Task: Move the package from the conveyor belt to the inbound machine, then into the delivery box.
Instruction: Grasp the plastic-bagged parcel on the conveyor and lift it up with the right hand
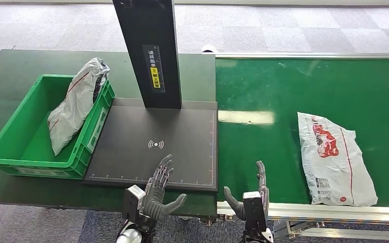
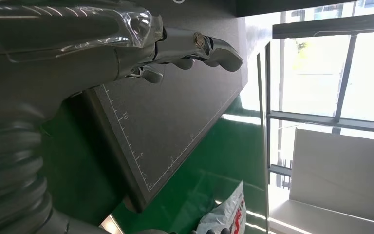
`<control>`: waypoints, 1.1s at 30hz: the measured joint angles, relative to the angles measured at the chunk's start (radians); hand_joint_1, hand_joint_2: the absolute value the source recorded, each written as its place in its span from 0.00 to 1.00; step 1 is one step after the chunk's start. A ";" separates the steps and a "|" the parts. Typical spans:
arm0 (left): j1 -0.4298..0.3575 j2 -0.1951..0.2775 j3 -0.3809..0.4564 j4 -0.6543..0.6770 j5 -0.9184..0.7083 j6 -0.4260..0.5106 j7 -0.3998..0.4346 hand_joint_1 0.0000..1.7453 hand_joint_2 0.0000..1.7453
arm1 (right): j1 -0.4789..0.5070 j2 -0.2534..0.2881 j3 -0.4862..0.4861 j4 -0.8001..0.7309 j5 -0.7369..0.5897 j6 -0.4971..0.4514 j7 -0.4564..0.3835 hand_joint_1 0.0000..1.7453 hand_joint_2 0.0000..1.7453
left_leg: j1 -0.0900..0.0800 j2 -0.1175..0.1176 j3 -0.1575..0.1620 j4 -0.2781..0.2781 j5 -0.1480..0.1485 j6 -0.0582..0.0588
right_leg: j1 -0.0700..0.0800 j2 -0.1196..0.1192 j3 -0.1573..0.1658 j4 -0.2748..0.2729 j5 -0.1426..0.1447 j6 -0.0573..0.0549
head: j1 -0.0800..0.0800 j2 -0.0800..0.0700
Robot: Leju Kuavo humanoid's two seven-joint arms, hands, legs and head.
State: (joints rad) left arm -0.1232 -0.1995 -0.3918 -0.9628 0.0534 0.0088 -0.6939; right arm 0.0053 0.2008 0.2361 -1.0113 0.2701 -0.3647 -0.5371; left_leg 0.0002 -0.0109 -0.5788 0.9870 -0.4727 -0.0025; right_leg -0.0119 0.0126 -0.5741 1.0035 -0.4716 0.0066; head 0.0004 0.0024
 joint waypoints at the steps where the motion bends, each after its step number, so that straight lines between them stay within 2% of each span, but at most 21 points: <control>1: 0.000 0.000 0.000 0.000 0.000 0.000 0.000 0.00 1.00 | 0.000 0.000 0.000 0.000 0.000 0.000 0.000 0.00 1.00 | 0.000 0.000 0.000 0.000 0.000 0.000 | 0.000 0.000 0.000 0.000 0.000 0.000 | 0.000 0.000; 9: 0.005 -0.005 -0.001 -0.001 0.010 0.000 -0.003 0.00 1.00 | 0.008 -0.002 -0.003 -0.002 -0.022 0.045 -0.006 0.00 1.00 | 0.000 0.000 0.000 0.000 0.000 0.000 | 0.000 0.000 0.000 0.000 0.000 0.000 | 0.000 0.000; 19: 0.016 -0.006 -0.001 -0.005 0.011 0.002 -0.006 0.00 1.00 | 0.012 -0.005 -0.003 -0.007 -0.018 0.051 -0.010 0.00 1.00 | 0.000 0.000 0.000 0.000 0.000 0.000 | 0.000 0.000 0.000 0.000 0.000 0.000 | 0.000 0.000; 22: 0.025 -0.007 0.000 -0.024 0.006 0.017 -0.007 0.00 1.00 | 0.010 -0.011 -0.004 -0.020 0.040 0.022 -0.008 0.00 1.00 | 0.000 0.000 0.000 0.000 0.000 0.000 | 0.000 0.000 0.000 0.000 0.000 0.000 | 0.000 0.000; 24: 0.036 -0.006 0.003 -0.055 -0.004 0.021 -0.007 0.00 1.00 | -0.010 -0.034 -0.011 -0.049 0.144 -0.017 0.035 0.00 1.00 | 0.000 0.000 0.000 0.000 0.000 0.000 | 0.000 0.000 0.000 0.000 0.000 0.000 | 0.000 0.000; 26: 0.040 -0.005 0.007 -0.082 -0.014 0.015 -0.007 0.00 1.00 | -0.077 -0.077 -0.041 -0.066 0.246 -0.031 0.123 0.00 1.00 | -0.001 0.000 0.000 0.000 0.001 0.001 | -0.001 0.000 0.000 0.000 0.001 0.001 | 0.000 0.000; 28: 0.039 -0.005 0.012 -0.099 -0.020 0.004 -0.007 0.00 1.00 | -0.188 -0.132 -0.104 -0.037 0.295 -0.021 0.195 0.00 1.00 | -0.002 0.001 0.000 0.001 0.002 0.003 | -0.002 0.000 0.000 0.000 0.003 0.003 | 0.000 0.000; 33: 0.035 -0.010 0.018 -0.123 -0.022 -0.003 -0.007 0.00 1.00 | -0.499 -0.279 -0.286 0.213 0.299 0.059 0.217 0.00 1.00 | -0.005 0.000 0.000 0.001 0.006 0.007 | -0.005 0.000 0.000 0.000 0.007 0.006 | 0.000 0.000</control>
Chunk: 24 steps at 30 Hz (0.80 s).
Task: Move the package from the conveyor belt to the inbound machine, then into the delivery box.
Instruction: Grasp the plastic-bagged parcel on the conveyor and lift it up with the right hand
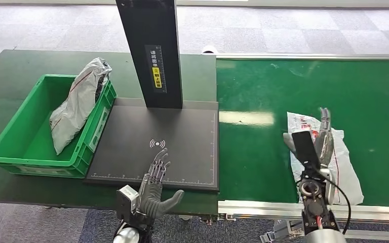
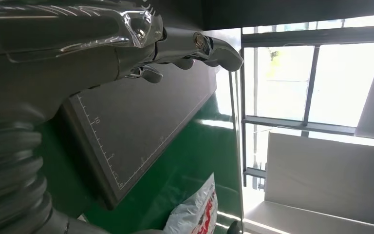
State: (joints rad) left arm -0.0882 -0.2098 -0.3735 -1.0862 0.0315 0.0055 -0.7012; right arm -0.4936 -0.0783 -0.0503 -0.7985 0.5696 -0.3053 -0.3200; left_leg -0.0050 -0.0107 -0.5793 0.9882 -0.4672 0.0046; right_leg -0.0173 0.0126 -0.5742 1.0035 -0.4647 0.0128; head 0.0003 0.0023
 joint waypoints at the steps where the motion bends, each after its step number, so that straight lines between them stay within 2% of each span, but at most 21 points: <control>1: 0.000 -0.002 0.001 -0.004 0.000 0.000 0.000 0.00 1.00 | -0.056 -0.028 -0.024 0.064 0.014 0.011 0.019 0.00 1.00 | -0.001 0.000 0.000 0.000 0.000 0.000 | 0.000 0.000 0.000 0.000 0.001 0.000 | 0.000 0.000; 4: 0.000 -0.006 0.002 -0.012 0.002 0.000 0.000 0.00 1.00 | -0.169 -0.088 -0.059 0.202 0.049 0.033 0.077 0.00 1.00 | -0.001 -0.001 -0.001 0.000 0.001 0.001 | 0.000 -0.001 0.000 0.000 0.001 0.000 | 0.000 0.000; 6: 0.000 -0.008 0.003 -0.014 0.004 -0.003 0.000 0.00 1.00 | -0.213 -0.112 -0.067 0.270 0.072 0.083 0.155 0.00 1.00 | -0.001 -0.001 -0.001 0.000 0.001 0.000 | 0.000 -0.001 -0.001 0.000 0.001 0.000 | 0.000 0.000; 9: -0.001 -0.011 -0.002 -0.014 0.009 -0.011 0.000 0.00 1.00 | -0.250 -0.140 -0.070 0.357 0.102 0.236 0.312 0.00 1.00 | -0.001 -0.001 -0.002 0.000 0.001 0.000 | 0.000 -0.002 -0.002 0.000 0.000 0.000 | 0.000 0.000; 12: -0.004 -0.014 -0.007 -0.011 0.012 -0.015 0.000 0.00 1.00 | -0.259 -0.153 -0.070 0.412 0.124 0.384 0.382 0.00 1.00 | 0.000 -0.002 -0.003 0.000 0.001 0.000 | 0.000 -0.002 -0.002 0.000 0.000 0.000 | 0.000 0.000; 15: -0.015 -0.015 -0.011 -0.003 0.013 -0.016 0.000 0.00 1.00 | -0.256 -0.154 -0.069 0.447 0.146 0.477 0.423 0.00 1.00 | 0.000 -0.002 -0.003 0.000 0.001 0.000 | 0.000 -0.002 -0.002 0.000 0.000 0.000 | 0.000 0.000; 24: -0.026 -0.020 -0.018 0.015 0.014 -0.016 0.000 0.00 1.00 | -0.261 -0.154 -0.068 0.487 0.151 0.497 0.433 0.00 1.00 | 0.000 -0.002 -0.002 0.000 0.001 0.000 | 0.000 -0.002 -0.002 0.000 0.000 0.000 | 0.000 0.000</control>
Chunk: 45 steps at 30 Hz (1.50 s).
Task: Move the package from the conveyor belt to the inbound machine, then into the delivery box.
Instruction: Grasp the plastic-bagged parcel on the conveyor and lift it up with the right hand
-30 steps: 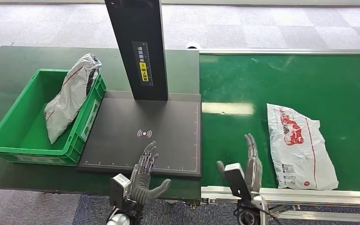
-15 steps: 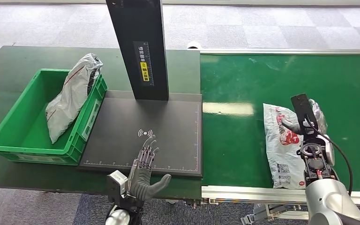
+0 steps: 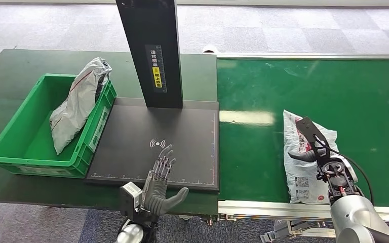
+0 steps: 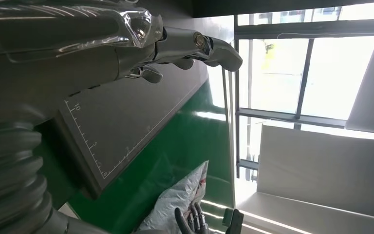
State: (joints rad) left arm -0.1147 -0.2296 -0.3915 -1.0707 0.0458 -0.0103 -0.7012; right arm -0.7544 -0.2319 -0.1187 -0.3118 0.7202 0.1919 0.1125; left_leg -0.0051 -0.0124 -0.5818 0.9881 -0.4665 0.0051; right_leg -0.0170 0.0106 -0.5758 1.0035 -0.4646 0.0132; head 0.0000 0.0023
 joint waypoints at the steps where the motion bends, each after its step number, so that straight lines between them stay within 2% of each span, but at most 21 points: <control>1: -0.001 0.000 -0.001 0.001 0.000 0.000 0.000 0.00 1.00 | -0.001 0.000 0.000 0.002 0.000 0.000 0.000 0.00 1.00 | 0.000 0.000 0.000 0.000 0.000 0.000 | 0.000 0.000 0.000 0.000 0.000 0.000 | 0.000 0.000; 6: -0.005 0.000 -0.002 0.007 -0.001 0.001 0.000 0.00 1.00 | -0.003 0.000 0.002 0.011 0.004 0.018 0.014 0.00 1.00 | 0.000 0.000 0.000 0.000 0.000 0.000 | 0.000 0.000 0.000 0.000 0.000 0.000 | 0.000 0.000; 10: -0.024 -0.006 -0.008 0.021 -0.004 0.002 0.000 0.00 1.00 | -0.004 0.005 0.010 0.017 0.022 0.116 0.083 0.00 1.00 | 0.000 0.000 0.001 0.000 0.000 0.000 | 0.000 0.000 0.001 0.000 0.000 0.000 | 0.000 0.000; 14: -0.050 -0.015 -0.020 0.043 -0.004 0.005 0.000 0.00 1.00 | -0.007 0.013 0.030 0.018 0.055 0.211 0.108 1.00 1.00 | 0.000 0.001 0.005 0.000 0.000 0.000 | 0.000 0.000 0.004 0.000 -0.001 0.000 | 0.000 0.000; 20: -0.064 -0.019 -0.027 0.065 0.000 0.023 0.000 0.00 1.00 | -0.019 0.014 0.083 0.018 0.127 0.296 0.116 1.00 1.00 | 0.000 0.001 0.011 0.000 -0.001 0.000 | 0.000 0.000 0.010 0.000 -0.001 0.000 | 0.000 0.000; 25: -0.064 -0.019 -0.027 0.066 0.005 0.034 0.001 0.00 1.00 | -0.024 0.014 0.144 0.018 0.181 0.335 0.075 1.00 1.00 | 0.001 0.001 0.013 0.000 -0.001 0.000 | 0.001 0.000 0.012 0.000 -0.001 0.000 | 0.000 0.000; 31: -0.064 -0.012 -0.025 0.065 0.017 0.060 0.000 0.00 1.00 | -0.026 0.033 0.178 0.018 0.179 0.274 0.013 1.00 1.00 | 0.001 0.001 0.012 0.000 -0.001 0.000 | 0.001 0.001 0.012 0.000 -0.001 0.000 | 0.000 0.000; 36: -0.062 -0.007 -0.022 0.062 0.017 0.067 0.000 0.00 1.00 | -0.027 0.049 0.187 0.018 0.180 0.247 -0.005 1.00 1.00 | 0.001 0.001 0.011 0.000 -0.001 0.000 | 0.001 0.001 0.011 0.000 -0.001 0.000 | 0.000 0.000; 41: -0.048 0.002 -0.016 0.042 0.019 0.091 0.000 0.00 1.00 | -0.028 0.067 0.201 0.017 0.188 0.124 -0.098 1.00 1.00 | 0.001 0.001 0.008 0.000 0.000 0.000 | 0.001 0.001 0.009 0.000 0.000 0.000 | 0.000 0.000; 45: 0.005 0.012 0.001 -0.022 0.009 0.121 0.000 0.00 1.00 | -0.031 0.096 0.203 -0.022 0.142 -0.123 -0.218 1.00 1.00 | 0.001 0.001 0.005 0.000 0.000 0.000 | 0.001 0.001 0.005 0.000 0.000 0.000 | 0.000 0.000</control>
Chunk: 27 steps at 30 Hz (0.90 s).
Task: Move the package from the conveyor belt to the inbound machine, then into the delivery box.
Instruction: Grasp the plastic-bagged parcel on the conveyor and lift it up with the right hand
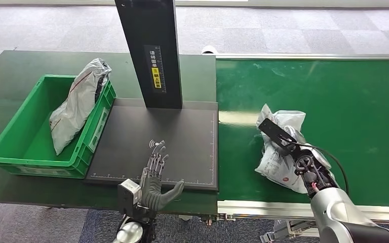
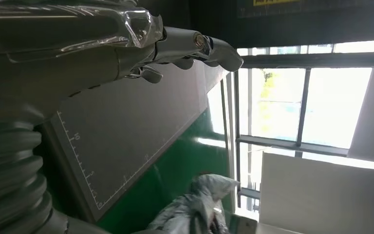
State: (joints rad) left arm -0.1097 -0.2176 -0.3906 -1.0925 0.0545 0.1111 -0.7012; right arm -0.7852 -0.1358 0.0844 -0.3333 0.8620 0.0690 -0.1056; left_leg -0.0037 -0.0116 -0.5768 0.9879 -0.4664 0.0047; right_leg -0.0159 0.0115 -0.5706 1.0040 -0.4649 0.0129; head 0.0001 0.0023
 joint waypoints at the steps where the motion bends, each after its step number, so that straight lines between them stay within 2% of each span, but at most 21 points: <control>1: 0.018 0.003 0.008 -0.024 -0.006 0.007 0.000 0.00 1.00 | 0.003 0.008 -0.004 -0.029 -0.033 -0.061 -0.034 1.00 1.00 | 0.000 0.000 -0.001 0.000 0.000 0.000 | 0.000 0.000 -0.001 0.000 0.000 0.000 | 0.000 0.000; 3: 0.052 0.010 0.026 -0.073 -0.020 0.017 0.000 0.00 1.00 | 0.030 0.022 -0.020 -0.131 -0.123 -0.138 -0.091 1.00 1.00 | 0.001 -0.002 -0.002 0.000 0.000 0.000 | 0.000 -0.001 -0.003 0.000 0.000 0.000 | 0.000 0.000; 5: 0.076 0.016 0.048 -0.124 -0.034 0.022 0.000 0.00 1.00 | 0.102 0.036 -0.036 -0.298 -0.223 -0.171 -0.130 1.00 1.00 | 0.001 -0.005 -0.004 0.000 0.000 0.000 | 0.001 -0.005 -0.003 0.000 -0.002 0.000 | 0.000 0.000; 8: 0.098 0.027 0.094 -0.208 -0.047 0.019 0.000 0.00 1.00 | 0.233 0.053 -0.048 -0.566 -0.340 -0.171 -0.160 1.00 1.00 | 0.001 -0.007 -0.006 0.000 -0.001 -0.001 | 0.001 -0.007 -0.004 0.000 -0.003 -0.001 | 0.000 0.000; 12: 0.112 0.040 0.148 -0.291 -0.053 0.007 -0.001 0.00 1.00 | 0.367 0.070 -0.052 -0.801 -0.389 -0.156 -0.171 1.00 1.00 | 0.001 -0.006 -0.006 0.000 -0.002 -0.002 | 0.001 -0.006 -0.005 0.000 -0.003 -0.001 | 0.000 0.000; 18: 0.124 0.046 0.175 -0.343 -0.061 0.007 -0.001 0.00 1.00 | 0.427 0.079 -0.057 -0.934 -0.401 -0.152 -0.182 1.00 1.00 | 0.001 -0.005 -0.006 0.000 -0.001 -0.002 | 0.001 -0.006 -0.005 0.000 -0.003 -0.001 | 0.000 0.000; 22: 0.129 0.050 0.186 -0.392 -0.081 0.042 -0.001 0.00 1.00 | 0.460 0.092 -0.056 -0.973 -0.463 -0.110 -0.224 1.00 1.00 | 0.001 -0.005 -0.006 0.000 -0.001 -0.002 | 0.001 -0.006 -0.004 0.000 -0.003 -0.001 | 0.000 0.000; 27: 0.104 0.059 0.219 -0.451 -0.093 0.077 -0.001 0.00 1.00 | 0.530 0.167 0.001 -0.981 -0.501 -0.027 -0.214 1.00 1.00 | 0.003 -0.004 -0.006 -0.001 -0.002 -0.003 | 0.003 -0.004 -0.005 0.000 -0.004 -0.002 | 0.000 0.000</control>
State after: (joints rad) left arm -0.0053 -0.1585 -0.1716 -1.5437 -0.0380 0.1884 -0.7019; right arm -0.2547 0.0311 0.0858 -1.3141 0.3607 0.0417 -0.3201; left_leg -0.0006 -0.0153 -0.5829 0.9872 -0.4684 0.0015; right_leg -0.0127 0.0073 -0.5756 1.0039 -0.4686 0.0110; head 0.0002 0.0023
